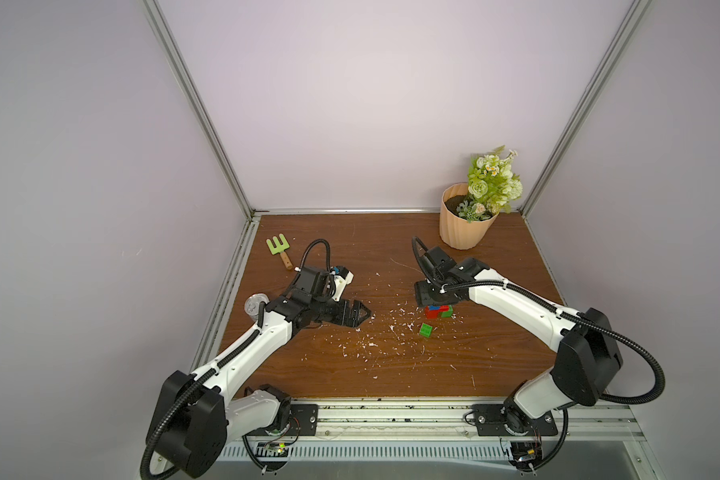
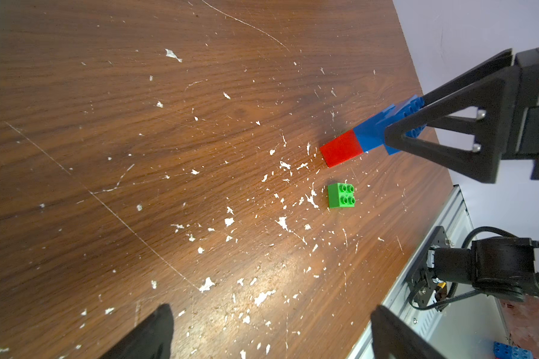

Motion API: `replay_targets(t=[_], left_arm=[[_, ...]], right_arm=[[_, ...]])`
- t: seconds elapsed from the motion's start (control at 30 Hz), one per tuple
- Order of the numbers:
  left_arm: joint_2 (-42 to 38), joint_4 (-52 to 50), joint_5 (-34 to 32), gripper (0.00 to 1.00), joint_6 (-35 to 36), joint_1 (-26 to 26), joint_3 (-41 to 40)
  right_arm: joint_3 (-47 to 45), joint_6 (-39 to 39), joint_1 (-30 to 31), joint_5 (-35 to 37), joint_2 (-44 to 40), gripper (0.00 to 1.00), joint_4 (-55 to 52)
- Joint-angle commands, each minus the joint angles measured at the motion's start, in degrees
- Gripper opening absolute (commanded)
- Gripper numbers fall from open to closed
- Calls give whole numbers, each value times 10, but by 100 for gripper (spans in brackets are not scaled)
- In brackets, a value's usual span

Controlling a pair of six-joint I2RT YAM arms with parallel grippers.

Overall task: Assemble a giraffe with lego
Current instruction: Assemble the lego brick with the lego brick.

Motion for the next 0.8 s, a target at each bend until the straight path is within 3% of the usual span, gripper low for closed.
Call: replay_targets(t=[0.0,0.77], left_arm=[[-8,-6,1,99,1,-5,3],[-5,-5,2,100,1,-5,2]], right_arm=[[0,-2,-6,8,-23,55,-12],[-13,-5,-7,-26,-17,54,-4]])
